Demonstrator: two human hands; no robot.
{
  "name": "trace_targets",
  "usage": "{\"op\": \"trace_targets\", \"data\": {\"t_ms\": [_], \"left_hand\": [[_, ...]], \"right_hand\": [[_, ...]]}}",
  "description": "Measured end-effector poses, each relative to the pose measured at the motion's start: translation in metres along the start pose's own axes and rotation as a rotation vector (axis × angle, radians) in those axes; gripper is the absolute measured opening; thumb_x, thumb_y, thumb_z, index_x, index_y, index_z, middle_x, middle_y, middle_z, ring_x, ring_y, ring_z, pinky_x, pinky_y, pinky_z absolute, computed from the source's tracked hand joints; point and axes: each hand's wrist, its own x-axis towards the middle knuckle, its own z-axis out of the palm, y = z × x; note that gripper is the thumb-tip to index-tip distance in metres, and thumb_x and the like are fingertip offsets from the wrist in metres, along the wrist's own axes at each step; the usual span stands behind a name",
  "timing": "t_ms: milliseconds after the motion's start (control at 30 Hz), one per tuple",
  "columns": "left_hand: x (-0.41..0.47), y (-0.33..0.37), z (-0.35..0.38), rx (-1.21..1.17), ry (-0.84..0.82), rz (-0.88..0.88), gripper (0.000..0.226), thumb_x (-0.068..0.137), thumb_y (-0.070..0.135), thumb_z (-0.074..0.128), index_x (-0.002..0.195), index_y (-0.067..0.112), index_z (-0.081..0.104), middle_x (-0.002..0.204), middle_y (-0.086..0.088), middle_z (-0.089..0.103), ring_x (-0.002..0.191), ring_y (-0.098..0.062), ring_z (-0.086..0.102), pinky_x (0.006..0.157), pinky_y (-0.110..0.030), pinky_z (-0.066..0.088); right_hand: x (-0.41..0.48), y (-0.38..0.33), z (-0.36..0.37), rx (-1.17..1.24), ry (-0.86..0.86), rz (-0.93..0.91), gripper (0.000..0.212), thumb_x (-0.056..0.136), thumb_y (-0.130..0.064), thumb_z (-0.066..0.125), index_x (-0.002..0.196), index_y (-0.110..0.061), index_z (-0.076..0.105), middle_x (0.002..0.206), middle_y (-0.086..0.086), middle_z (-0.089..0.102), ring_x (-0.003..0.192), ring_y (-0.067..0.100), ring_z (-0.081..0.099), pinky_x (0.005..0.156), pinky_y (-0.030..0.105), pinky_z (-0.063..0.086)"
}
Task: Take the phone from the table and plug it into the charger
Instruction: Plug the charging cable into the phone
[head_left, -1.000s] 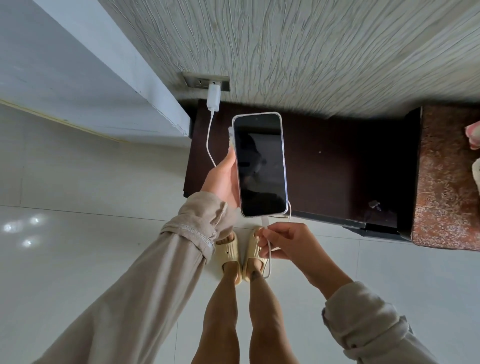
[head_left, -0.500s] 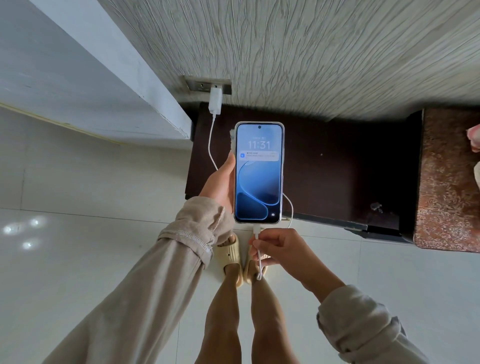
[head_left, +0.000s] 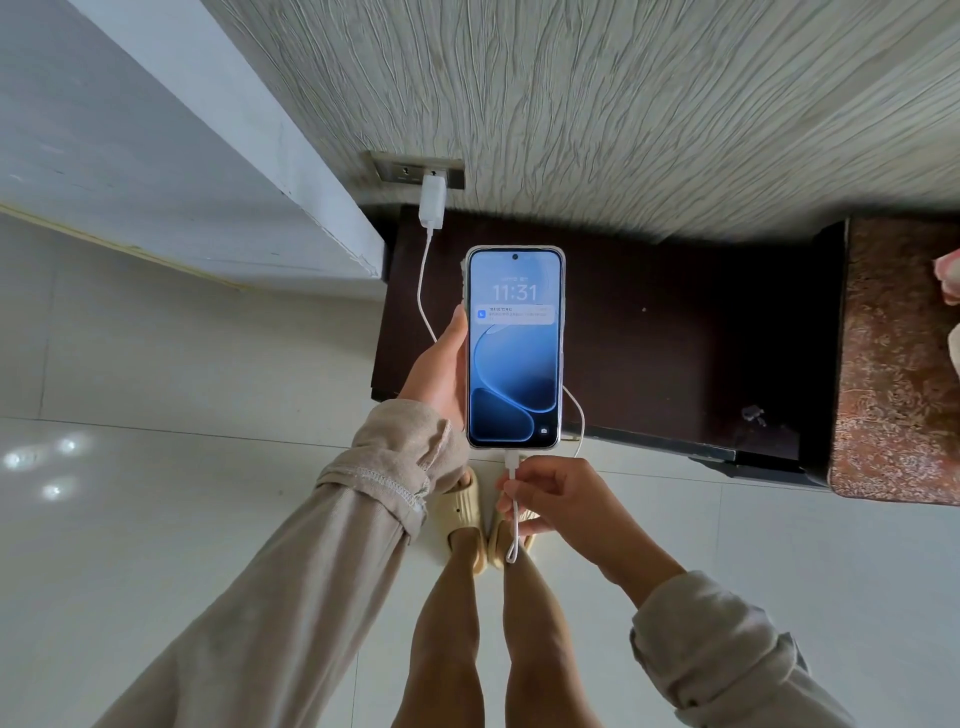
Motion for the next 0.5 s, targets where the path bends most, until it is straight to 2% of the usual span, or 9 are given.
{"op": "trace_targets", "data": {"t_ms": [100, 200, 500], "left_hand": [[0.0010, -0.0013, -0.0007, -0.003, 0.007, 0.005, 0.053, 0.092, 0.055, 0.020, 0.095, 0.025, 0.064, 0.080, 0.006, 0.079, 0.076, -0.013, 0.075, 0.077, -0.035, 0.052], [0.0016, -0.0020, -0.0016, -0.001, 0.021, 0.007, 0.053, 0.091, 0.056, 0.022, 0.095, 0.025, 0.065, 0.081, 0.005, 0.079, 0.080, -0.015, 0.074, 0.078, -0.036, 0.052], [0.0040, -0.0060, -0.0091, 0.027, 0.059, 0.014, 0.052, 0.090, 0.057, 0.023, 0.092, 0.027, 0.067, 0.081, 0.004, 0.080, 0.080, -0.017, 0.074, 0.081, -0.037, 0.053]], "right_hand": [[0.0008, 0.0024, 0.0003, 0.011, 0.013, -0.001, 0.009, 0.087, -0.006, 0.057, 0.082, -0.005, 0.065, 0.067, 0.003, 0.067, 0.052, 0.001, 0.064, 0.054, 0.012, 0.055], [0.0013, 0.0035, 0.0008, 0.018, 0.024, 0.003, 0.007, 0.087, -0.005, 0.058, 0.083, -0.004, 0.064, 0.067, 0.002, 0.066, 0.051, 0.002, 0.064, 0.053, 0.013, 0.056], [0.0004, 0.0052, 0.0037, 0.024, 0.043, 0.005, 0.018, 0.085, -0.005, 0.060, 0.070, -0.016, 0.063, 0.066, 0.001, 0.067, 0.052, 0.002, 0.065, 0.054, 0.015, 0.057]]}}
